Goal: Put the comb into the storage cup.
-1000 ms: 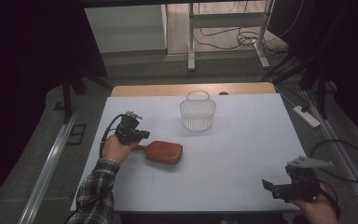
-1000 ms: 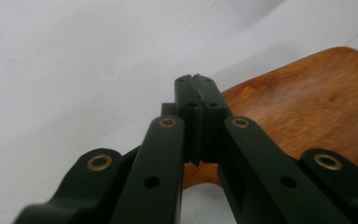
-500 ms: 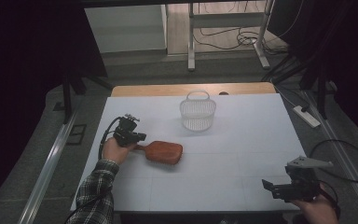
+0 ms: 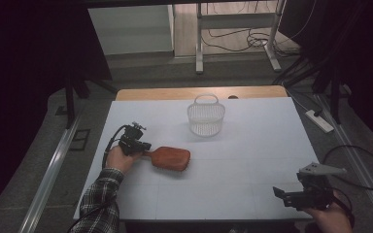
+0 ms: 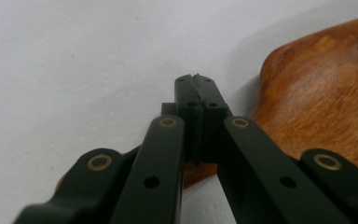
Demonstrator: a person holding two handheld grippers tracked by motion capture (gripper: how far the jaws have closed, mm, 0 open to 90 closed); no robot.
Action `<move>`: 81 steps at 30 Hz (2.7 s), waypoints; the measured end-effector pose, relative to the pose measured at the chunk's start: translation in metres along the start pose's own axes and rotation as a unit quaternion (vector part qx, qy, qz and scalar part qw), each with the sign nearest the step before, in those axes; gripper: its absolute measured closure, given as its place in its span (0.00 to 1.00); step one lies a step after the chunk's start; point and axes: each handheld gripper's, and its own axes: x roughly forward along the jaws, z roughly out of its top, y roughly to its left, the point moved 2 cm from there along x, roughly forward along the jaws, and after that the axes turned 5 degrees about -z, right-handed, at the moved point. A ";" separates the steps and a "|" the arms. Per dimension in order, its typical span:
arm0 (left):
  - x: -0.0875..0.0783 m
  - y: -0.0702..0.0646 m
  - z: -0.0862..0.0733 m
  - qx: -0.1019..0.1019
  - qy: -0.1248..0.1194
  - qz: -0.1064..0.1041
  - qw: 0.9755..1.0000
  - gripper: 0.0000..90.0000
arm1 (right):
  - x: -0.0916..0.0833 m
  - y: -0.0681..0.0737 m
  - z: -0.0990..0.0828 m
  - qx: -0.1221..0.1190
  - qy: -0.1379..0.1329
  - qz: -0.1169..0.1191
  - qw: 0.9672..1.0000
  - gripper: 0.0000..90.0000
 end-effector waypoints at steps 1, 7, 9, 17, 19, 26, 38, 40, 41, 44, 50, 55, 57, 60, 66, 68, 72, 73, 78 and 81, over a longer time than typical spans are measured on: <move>0.000 0.000 -0.001 -0.001 0.001 -0.003 1.000 0.99 | 0.000 0.000 0.000 0.000 -0.001 0.000 1.000 0.02; -0.004 -0.002 -0.006 -0.002 0.003 -0.009 1.000 0.99 | 0.000 0.000 0.000 0.000 -0.001 0.000 1.000 0.02; -0.004 -0.002 -0.007 -0.003 0.004 -0.010 1.000 0.99 | 0.000 0.000 0.000 -0.001 -0.001 0.000 1.000 0.02; -0.007 -0.008 -0.014 -0.002 0.013 -0.010 1.000 0.99 | 0.001 0.000 0.000 -0.002 0.001 -0.001 1.000 0.02; -0.007 -0.011 -0.016 0.002 0.018 -0.009 1.000 0.99 | 0.001 0.000 0.000 -0.001 0.000 -0.001 1.000 0.02; -0.008 -0.021 -0.024 0.007 0.030 -0.009 0.999 0.99 | 0.001 0.000 0.000 -0.002 -0.001 0.000 1.000 0.02; -0.014 -0.035 -0.039 0.005 0.038 -0.013 0.999 0.99 | 0.001 0.001 0.001 -0.004 0.000 0.000 1.000 0.02; -0.015 -0.037 -0.041 0.006 0.038 -0.015 0.999 0.99 | 0.001 0.001 0.001 -0.004 0.000 0.000 1.000 0.03; -0.015 -0.039 -0.042 0.006 0.038 -0.015 0.999 0.99 | 0.001 0.001 0.001 -0.004 0.000 0.000 1.000 0.03; -0.016 -0.044 -0.044 0.008 0.040 -0.014 0.999 0.99 | 0.001 0.001 0.001 -0.005 0.001 0.000 1.000 0.03; -0.015 -0.054 -0.049 0.009 0.049 -0.017 0.999 0.99 | 0.002 0.001 0.001 -0.005 0.002 0.001 1.000 0.03; -0.016 -0.061 -0.053 0.010 0.051 -0.018 0.999 0.99 | 0.002 0.001 0.001 -0.008 0.001 0.001 1.000 0.03; -0.016 -0.063 -0.054 0.009 0.051 -0.017 0.998 0.99 | 0.002 0.001 0.001 -0.008 0.002 0.001 1.000 0.03; -0.017 -0.066 -0.056 0.007 0.050 -0.018 0.999 0.99 | 0.002 0.002 0.001 -0.008 0.002 0.001 1.000 0.03; -0.017 -0.066 -0.056 0.001 0.048 -0.021 0.999 0.99 | 0.002 0.002 0.002 -0.008 0.002 0.001 1.000 0.03; -0.019 -0.065 -0.056 -0.001 0.046 -0.021 0.999 0.99 | 0.002 0.002 0.002 -0.008 0.003 0.002 1.000 0.03; -0.025 -0.064 -0.056 -0.005 0.031 -0.019 0.999 0.99 | 0.002 0.002 0.002 -0.008 0.002 0.001 1.000 0.03; -0.027 -0.064 -0.057 -0.008 0.026 -0.020 0.999 0.98 | 0.002 0.002 0.002 -0.008 0.002 0.001 1.000 0.03; -0.037 -0.066 -0.061 -0.017 0.002 -0.023 1.000 0.92 | 0.002 0.002 0.002 -0.008 0.002 0.001 1.000 0.03; -0.041 -0.068 -0.063 -0.020 -0.007 -0.022 1.000 0.86 | 0.002 0.002 0.002 -0.009 0.002 0.002 1.000 0.03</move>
